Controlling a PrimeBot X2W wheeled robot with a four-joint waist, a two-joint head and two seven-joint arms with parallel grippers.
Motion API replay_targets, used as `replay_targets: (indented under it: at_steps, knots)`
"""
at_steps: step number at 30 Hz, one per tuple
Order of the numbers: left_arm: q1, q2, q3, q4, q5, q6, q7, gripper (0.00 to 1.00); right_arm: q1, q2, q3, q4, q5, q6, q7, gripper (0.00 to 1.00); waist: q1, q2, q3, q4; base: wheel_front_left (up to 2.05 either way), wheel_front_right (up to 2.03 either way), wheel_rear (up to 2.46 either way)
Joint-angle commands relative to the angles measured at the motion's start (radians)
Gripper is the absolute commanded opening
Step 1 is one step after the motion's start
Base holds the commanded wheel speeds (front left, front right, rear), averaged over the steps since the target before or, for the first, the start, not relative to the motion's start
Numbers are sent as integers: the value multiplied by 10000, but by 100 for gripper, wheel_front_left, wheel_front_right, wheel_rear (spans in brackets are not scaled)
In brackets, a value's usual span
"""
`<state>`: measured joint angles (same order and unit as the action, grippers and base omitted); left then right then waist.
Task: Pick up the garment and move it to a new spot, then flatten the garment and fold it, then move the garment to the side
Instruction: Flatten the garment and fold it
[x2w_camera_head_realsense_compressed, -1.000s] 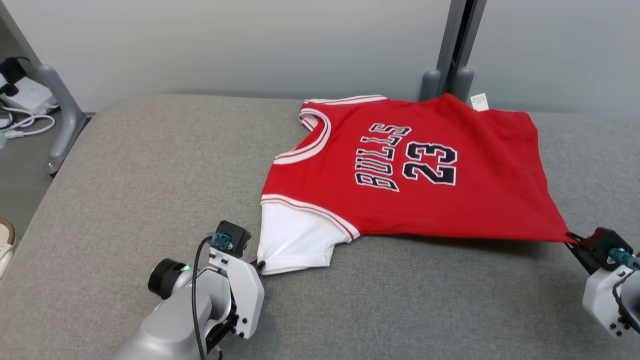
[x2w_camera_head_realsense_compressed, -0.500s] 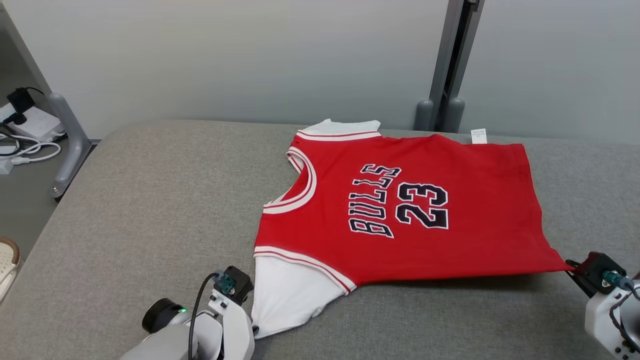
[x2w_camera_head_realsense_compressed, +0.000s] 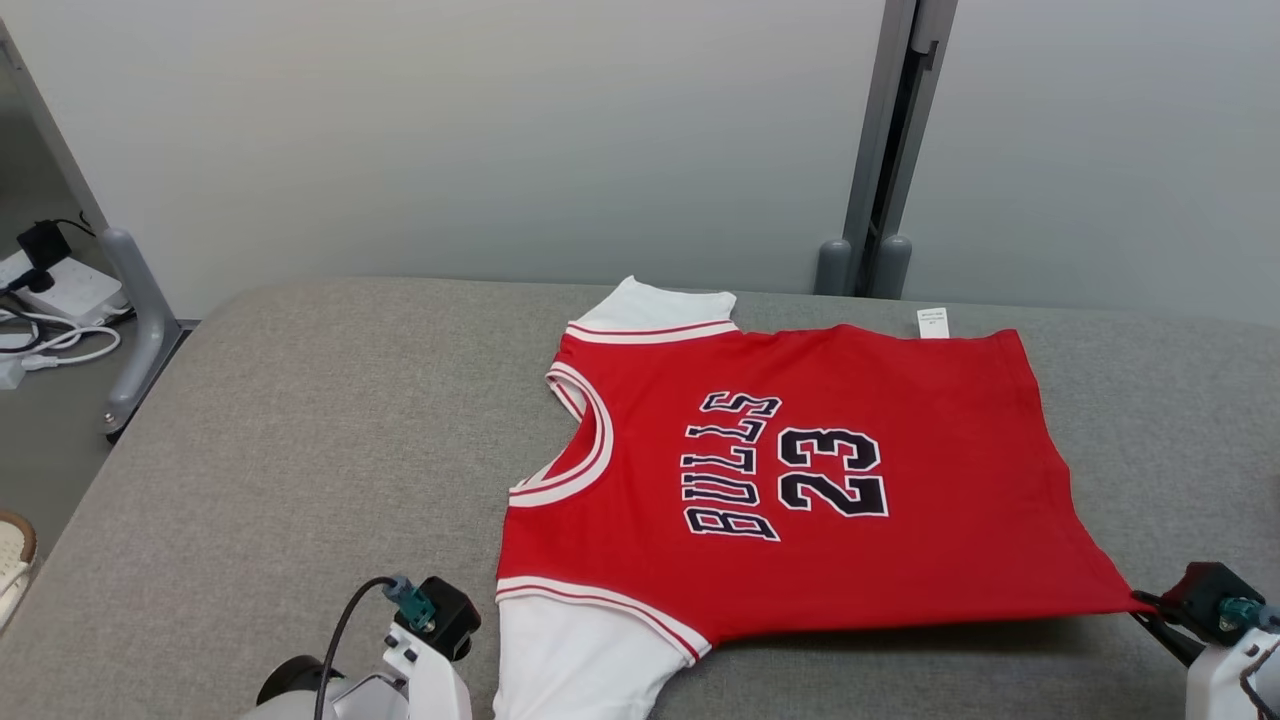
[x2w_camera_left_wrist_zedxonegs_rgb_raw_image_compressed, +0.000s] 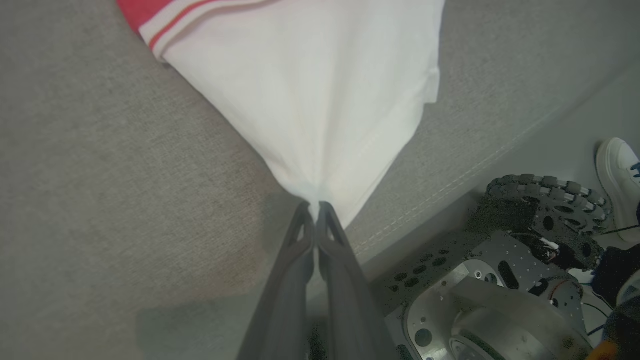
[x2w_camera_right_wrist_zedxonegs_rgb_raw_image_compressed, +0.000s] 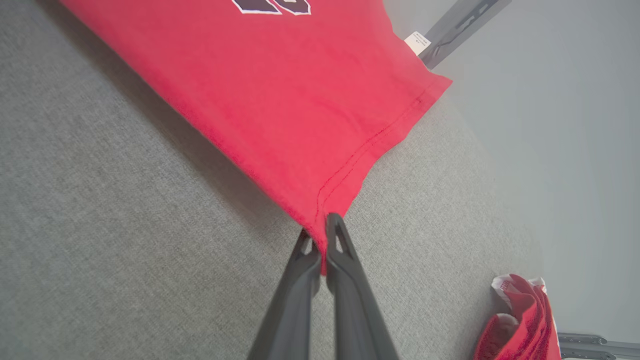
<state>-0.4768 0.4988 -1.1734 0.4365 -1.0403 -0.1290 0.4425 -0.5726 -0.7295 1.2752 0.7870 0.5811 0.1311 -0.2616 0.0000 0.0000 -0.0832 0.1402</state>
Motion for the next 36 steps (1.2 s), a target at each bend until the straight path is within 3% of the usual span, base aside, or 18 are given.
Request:
replay_targets:
  at_steps: [1,7,21,27,36]
  knots:
    - [235,235,31,-315,-133,36,75,0,216,-170,39,-104,138,-7,-41,0,0,0,-78,-61,0,0,0]
    - [709,970,-6,-1538,-678,24,497,0,1080,-604,46,-904,345,-7,300,0,0,0,-290,-152,0,0,0]
    - [1763,1708,188,-3087,-1744,528,661,0,2273,-1629,52,-3064,1010,-7,660,0,0,0,-344,-409,0,0,0]
    - [1916,1797,624,-3631,-2221,767,321,0,2041,-1865,52,-3205,1471,-7,413,0,0,0,-174,-516,0,0,0]
    - [1502,1822,1564,-4047,-3006,1017,-31,0,1068,-1632,53,-2977,2293,-5,46,0,0,0,105,-570,0,0,0]
